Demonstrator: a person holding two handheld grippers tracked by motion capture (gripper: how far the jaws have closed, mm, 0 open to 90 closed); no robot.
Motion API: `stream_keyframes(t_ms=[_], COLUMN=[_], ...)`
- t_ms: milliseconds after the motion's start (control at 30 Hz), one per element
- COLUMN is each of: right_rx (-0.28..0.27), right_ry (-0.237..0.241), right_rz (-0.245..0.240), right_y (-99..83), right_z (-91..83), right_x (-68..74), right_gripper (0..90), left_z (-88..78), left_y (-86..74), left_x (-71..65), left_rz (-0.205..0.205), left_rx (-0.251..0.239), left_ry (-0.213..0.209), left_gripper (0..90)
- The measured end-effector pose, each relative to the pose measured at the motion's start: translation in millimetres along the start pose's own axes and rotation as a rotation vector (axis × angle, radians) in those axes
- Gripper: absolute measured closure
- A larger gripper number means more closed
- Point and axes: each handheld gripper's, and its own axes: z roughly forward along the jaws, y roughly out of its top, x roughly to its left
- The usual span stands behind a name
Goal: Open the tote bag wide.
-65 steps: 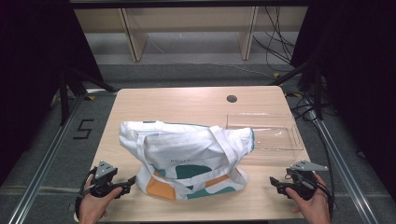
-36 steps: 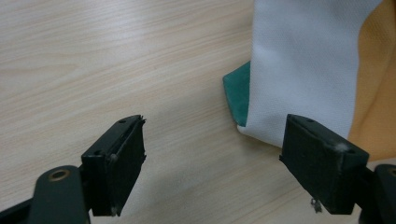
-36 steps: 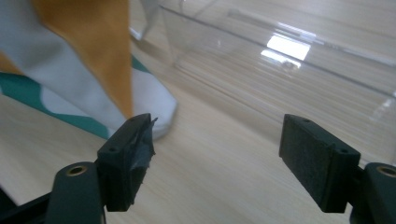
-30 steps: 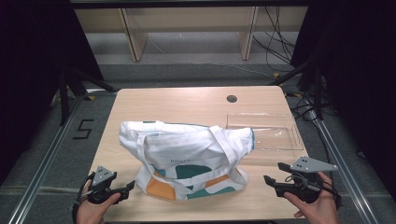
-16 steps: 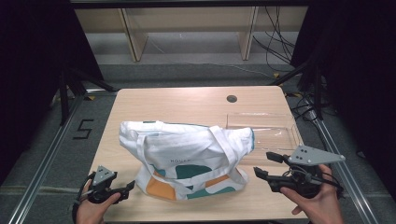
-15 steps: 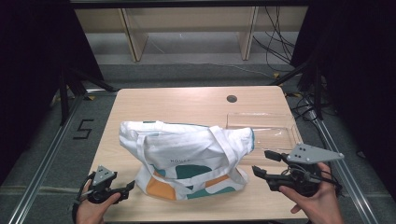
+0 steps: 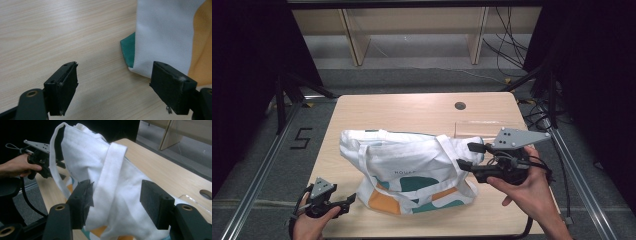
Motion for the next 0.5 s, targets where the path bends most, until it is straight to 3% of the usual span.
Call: stream_keyframes(t_ms=[33,133,167,233,300,333,400,500], right_rx=[0.009,0.017,0.008,0.025,0.043,0.053,0.057,0.067], right_ry=[0.013,0.032,0.016,0.031,0.048,0.051,0.066,0.077], right_rz=[0.001,0.0,-0.011,-0.019,-0.022,0.007,-0.001,-0.001], right_y=[3.0,10.1,11.8,15.3,18.3,18.9,19.8,19.9], right_z=[1.3,7.7,10.5,14.6,17.4,18.6,21.2,23.7], right_x=[-0.7,-1.4,-0.9,-0.6,-2.2,-0.9,-4.2,-5.1], right_gripper=[44.0,45.2,45.7,47.0,47.6,47.6,47.9,50.2], left_z=[-1.2,-1.1,-1.0,1.5,0.3,0.3,-0.7,0.2], left_y=[0.2,0.2,0.2,-0.3,-0.2,-0.2,-0.1,-0.4], left_x=[2.0,1.7,1.6,-1.5,0.3,0.2,2.2,2.2], left_rz=[0.026,0.022,0.021,-0.017,0.002,0.0,0.019,0.007], left_rx=[0.017,0.014,0.012,-0.02,-0.004,-0.007,0.009,0.005], left_ry=[0.0,0.0,-0.003,-0.006,-0.004,-0.004,-0.006,-0.014], left_gripper=[20.9,20.9,20.9,21.0,20.9,20.9,20.9,21.0])
